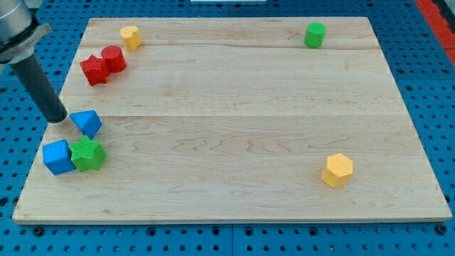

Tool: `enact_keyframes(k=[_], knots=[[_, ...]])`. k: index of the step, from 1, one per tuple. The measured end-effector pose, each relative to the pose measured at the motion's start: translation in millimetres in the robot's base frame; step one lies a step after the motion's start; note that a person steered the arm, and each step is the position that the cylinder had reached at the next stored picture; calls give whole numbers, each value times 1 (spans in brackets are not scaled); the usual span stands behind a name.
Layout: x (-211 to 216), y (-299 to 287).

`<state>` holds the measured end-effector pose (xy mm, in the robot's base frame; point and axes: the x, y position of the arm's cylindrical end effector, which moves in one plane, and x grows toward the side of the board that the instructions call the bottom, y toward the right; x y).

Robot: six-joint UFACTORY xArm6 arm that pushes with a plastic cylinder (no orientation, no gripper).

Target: Push the blue triangle into blue square

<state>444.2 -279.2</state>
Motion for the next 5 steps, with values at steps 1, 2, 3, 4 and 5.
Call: enact_keyframes(k=[1,2,3,4,5], knots=[[-23,30],[-11,67],[29,70],[45,66],[45,65]])
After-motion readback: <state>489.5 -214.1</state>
